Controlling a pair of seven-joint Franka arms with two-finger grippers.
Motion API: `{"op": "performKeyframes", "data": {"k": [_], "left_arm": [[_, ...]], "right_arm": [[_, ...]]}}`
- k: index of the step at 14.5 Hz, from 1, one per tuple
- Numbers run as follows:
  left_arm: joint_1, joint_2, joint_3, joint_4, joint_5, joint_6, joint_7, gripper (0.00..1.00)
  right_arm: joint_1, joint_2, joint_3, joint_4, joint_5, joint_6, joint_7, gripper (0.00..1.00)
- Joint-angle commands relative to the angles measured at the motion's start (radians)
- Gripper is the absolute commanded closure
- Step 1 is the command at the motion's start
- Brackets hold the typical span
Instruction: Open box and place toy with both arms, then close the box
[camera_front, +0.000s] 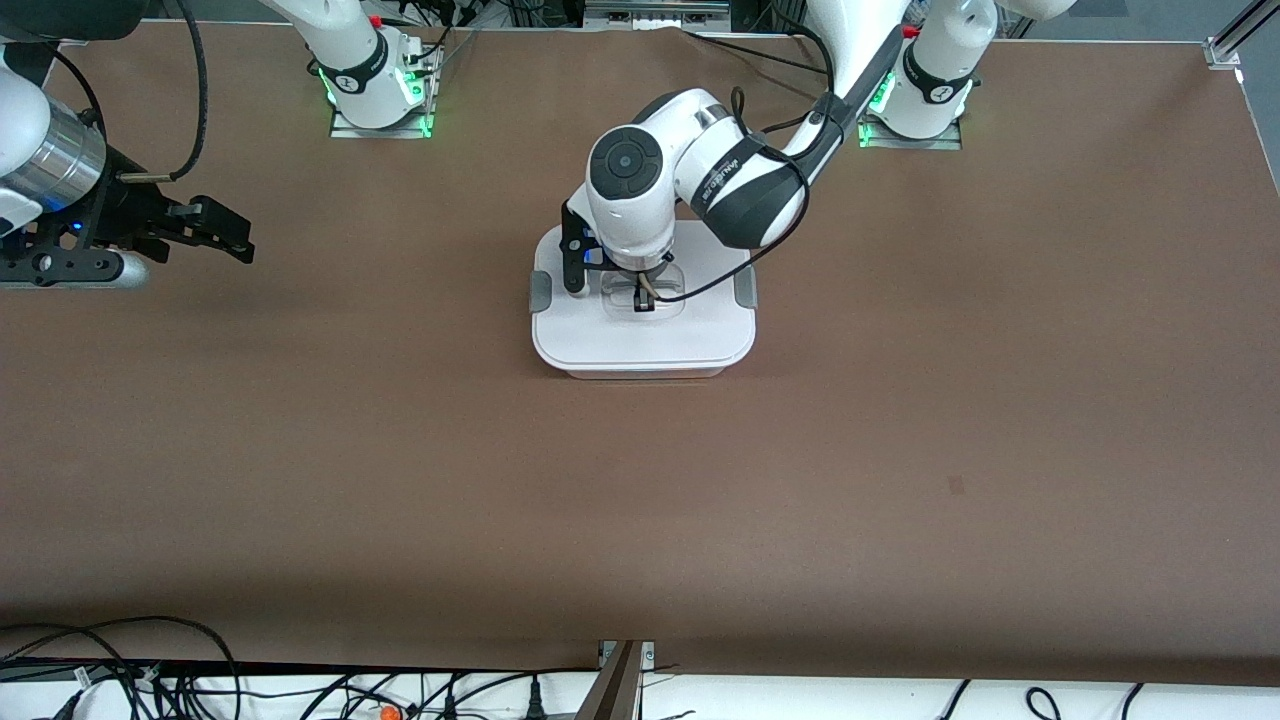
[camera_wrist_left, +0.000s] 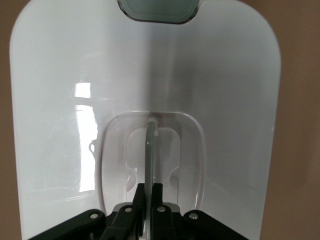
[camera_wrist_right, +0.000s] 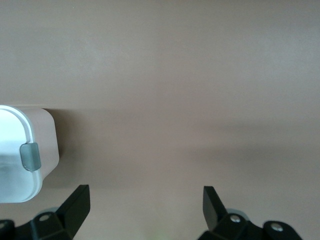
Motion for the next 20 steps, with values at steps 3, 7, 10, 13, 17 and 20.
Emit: {"op": "performKeyframes", "data": {"k": [3,7,10,13,17,20], "left_arm": [[-0.033,0.03,0.01,0.048,0.026,-0.008,-0.028,0.89],[0.007,0.009,0.01,0.061,0.024,-0.023,-0.03,0.0],[0.07,0.001,0.008,0.148,0.02,-0.113,-0.033,0.0],[0.181,0.001,0.008,0.228,-0.012,-0.188,-0.037,0.0],[0.347,0.0,0.01,0.245,-0.016,-0.199,-0.034,0.0],[0.381,0.001,0.048,0.245,-0.011,-0.199,-0.031,0.0]], "right_arm": [[-0.004,0.007,0.002,0.019,0.003,-0.008,0.015,0.0],[-0.004,0.007,0.004,0.019,0.003,-0.008,0.015,0.0],[-0.004,0.007,0.002,0.019,0.003,-0.008,0.015,0.0],[-0.004,0.007,0.004,0.019,0.003,-0.008,0.016,0.0],[-0.004,0.007,0.004,0.019,0.003,-0.009,0.015,0.0],[-0.004,0.007,0.002,0.019,0.003,-0.009,0.015,0.0]]}}
